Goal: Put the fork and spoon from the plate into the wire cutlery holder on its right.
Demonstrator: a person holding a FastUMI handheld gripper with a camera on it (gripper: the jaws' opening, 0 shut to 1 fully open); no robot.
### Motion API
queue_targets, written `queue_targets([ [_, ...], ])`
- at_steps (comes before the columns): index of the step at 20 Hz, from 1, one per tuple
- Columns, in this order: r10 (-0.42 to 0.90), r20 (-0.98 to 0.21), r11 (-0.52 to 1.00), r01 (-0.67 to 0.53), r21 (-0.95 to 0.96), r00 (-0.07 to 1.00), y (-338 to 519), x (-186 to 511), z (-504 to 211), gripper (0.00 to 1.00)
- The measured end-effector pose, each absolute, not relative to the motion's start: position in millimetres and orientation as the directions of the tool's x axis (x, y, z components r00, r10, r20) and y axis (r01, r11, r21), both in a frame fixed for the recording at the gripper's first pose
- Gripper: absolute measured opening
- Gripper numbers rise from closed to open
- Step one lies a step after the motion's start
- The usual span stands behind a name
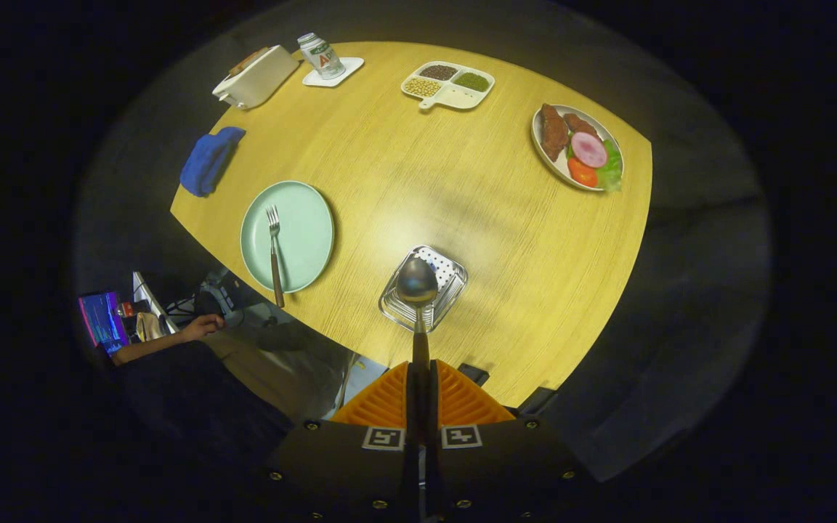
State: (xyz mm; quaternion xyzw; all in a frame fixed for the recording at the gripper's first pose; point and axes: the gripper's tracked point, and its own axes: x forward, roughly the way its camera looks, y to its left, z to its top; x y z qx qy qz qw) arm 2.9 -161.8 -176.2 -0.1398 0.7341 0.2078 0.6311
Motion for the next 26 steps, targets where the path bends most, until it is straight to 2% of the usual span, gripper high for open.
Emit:
queue_targets([
  [15, -0.051, -0.969, 0.863, -0.499, 0.078, -0.240, -152.5, 13.7, -252.3, 0.04],
  [22, -0.015, -0.984, 0.894, -0.444, 0.066, -0.177, -150.3, 29.1, -244.7, 0.12],
  [26, 0.005, -0.998, 0.911, -0.411, 0.031, -0.063, -152.2, 40.9, -225.0, 0.15],
])
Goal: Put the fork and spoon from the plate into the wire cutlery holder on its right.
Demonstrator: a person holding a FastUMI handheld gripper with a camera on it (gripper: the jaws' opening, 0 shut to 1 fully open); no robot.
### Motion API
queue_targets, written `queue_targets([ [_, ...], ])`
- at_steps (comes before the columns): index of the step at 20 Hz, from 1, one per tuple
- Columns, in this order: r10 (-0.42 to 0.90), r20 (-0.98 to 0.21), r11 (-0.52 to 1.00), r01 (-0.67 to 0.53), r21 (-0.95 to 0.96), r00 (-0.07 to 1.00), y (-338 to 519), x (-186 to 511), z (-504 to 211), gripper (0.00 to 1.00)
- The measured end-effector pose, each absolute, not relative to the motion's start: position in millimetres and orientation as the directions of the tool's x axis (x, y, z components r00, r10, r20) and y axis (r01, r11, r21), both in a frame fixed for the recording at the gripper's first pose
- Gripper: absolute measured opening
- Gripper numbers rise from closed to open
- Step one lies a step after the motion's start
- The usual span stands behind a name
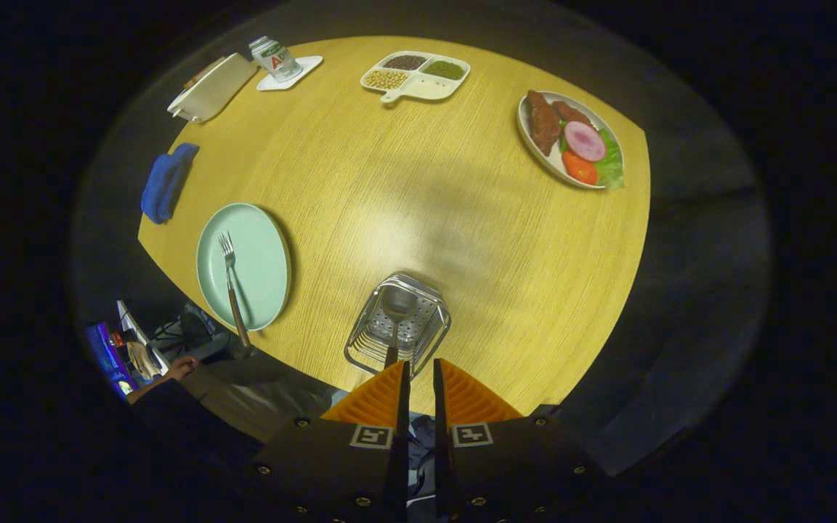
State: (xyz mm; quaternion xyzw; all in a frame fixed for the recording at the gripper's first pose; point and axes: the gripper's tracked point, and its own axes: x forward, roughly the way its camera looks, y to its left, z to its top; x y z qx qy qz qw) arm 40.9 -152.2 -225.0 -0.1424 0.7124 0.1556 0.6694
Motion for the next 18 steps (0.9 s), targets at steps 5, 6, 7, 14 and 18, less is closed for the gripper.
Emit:
queue_targets([
  [5, 0.079, -0.997, 0.913, -0.399, 0.083, -0.024, -123.9, 21.1, -195.5, 0.15],
  [6, 0.093, -0.995, 0.911, -0.401, 0.095, -0.023, -116.1, 16.7, -192.1, 0.15],
  [7, 0.104, -0.994, 0.908, -0.407, 0.104, -0.021, -109.0, 11.9, -189.1, 0.15],
  [14, 0.165, -0.986, 0.856, -0.496, 0.147, -0.007, -45.4, -12.0, -193.4, 0.15],
  [18, 0.205, -0.977, 0.828, -0.522, 0.206, -0.060, -8.1, -31.6, -205.4, 0.15],
])
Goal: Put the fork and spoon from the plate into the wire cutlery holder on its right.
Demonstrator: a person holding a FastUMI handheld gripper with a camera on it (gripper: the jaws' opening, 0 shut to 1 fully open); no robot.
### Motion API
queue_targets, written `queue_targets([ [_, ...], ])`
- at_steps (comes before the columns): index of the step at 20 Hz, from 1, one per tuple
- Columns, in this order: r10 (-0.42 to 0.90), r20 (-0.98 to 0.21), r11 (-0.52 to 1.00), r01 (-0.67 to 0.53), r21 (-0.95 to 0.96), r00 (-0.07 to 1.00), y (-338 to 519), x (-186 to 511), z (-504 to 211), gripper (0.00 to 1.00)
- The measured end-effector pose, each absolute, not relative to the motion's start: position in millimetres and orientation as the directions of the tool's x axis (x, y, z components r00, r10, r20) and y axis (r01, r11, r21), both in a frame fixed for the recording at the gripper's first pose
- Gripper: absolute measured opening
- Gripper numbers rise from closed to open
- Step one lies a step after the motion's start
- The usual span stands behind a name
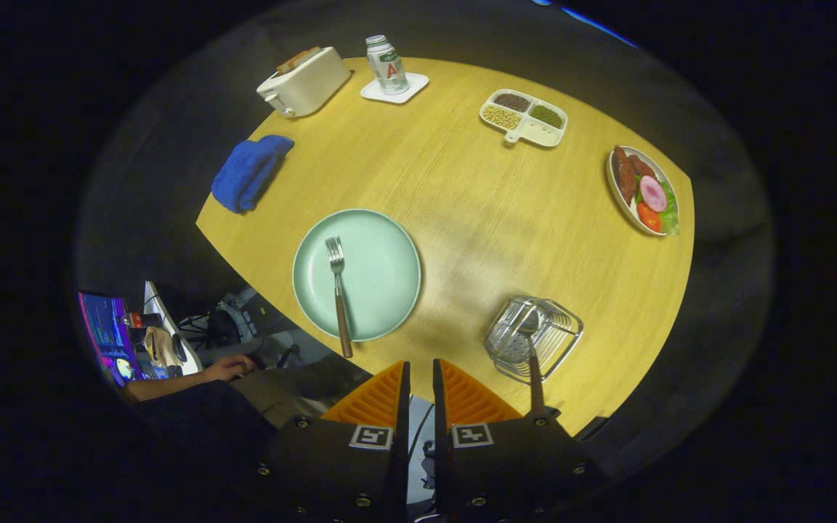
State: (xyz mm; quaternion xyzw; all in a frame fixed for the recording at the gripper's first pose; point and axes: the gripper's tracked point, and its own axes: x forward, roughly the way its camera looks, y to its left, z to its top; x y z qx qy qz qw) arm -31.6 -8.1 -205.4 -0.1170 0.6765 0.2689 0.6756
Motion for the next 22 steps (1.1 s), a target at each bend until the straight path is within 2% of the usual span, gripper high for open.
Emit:
queue_targets([
  [12, 0.195, -0.970, 0.744, -0.622, 0.244, -0.147, 65.3, -64.9, -249.8, 0.15],
  [22, 0.162, -0.968, 0.757, -0.606, 0.246, -0.190, 88.0, -69.0, -300.5, 0.19],
])
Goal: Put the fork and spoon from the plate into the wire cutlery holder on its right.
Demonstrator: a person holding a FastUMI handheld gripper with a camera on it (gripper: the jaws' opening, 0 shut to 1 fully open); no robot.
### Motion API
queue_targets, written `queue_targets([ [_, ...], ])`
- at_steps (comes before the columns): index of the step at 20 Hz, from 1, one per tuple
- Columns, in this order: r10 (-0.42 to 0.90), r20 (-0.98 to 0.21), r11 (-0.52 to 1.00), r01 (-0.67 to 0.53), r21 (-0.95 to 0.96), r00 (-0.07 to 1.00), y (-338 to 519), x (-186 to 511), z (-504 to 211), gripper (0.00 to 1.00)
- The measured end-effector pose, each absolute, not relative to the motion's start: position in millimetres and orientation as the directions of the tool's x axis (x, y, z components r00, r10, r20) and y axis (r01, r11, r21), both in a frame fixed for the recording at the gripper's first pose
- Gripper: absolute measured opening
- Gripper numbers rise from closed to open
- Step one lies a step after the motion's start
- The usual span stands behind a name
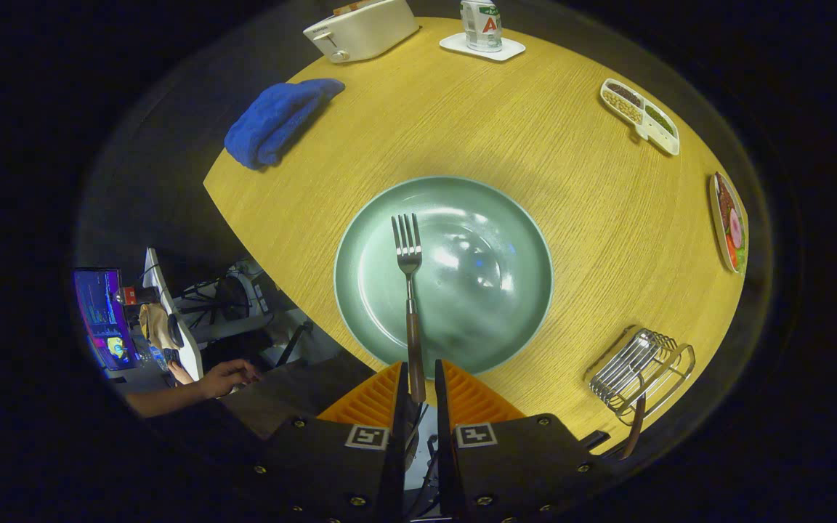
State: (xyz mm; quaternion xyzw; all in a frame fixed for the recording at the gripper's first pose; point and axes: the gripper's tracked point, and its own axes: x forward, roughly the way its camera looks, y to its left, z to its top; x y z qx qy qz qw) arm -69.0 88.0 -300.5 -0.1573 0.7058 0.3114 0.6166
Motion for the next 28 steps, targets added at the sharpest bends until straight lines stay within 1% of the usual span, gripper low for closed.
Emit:
queue_targets([
  [17, 0.095, -0.964, 0.752, -0.617, 0.233, -0.248, 88.0, -91.1, -359.5, 0.19],
  [28, -0.007, -0.980, 0.694, -0.707, 0.139, -0.199, 79.4, -79.0, -369.5, 0.19],
])
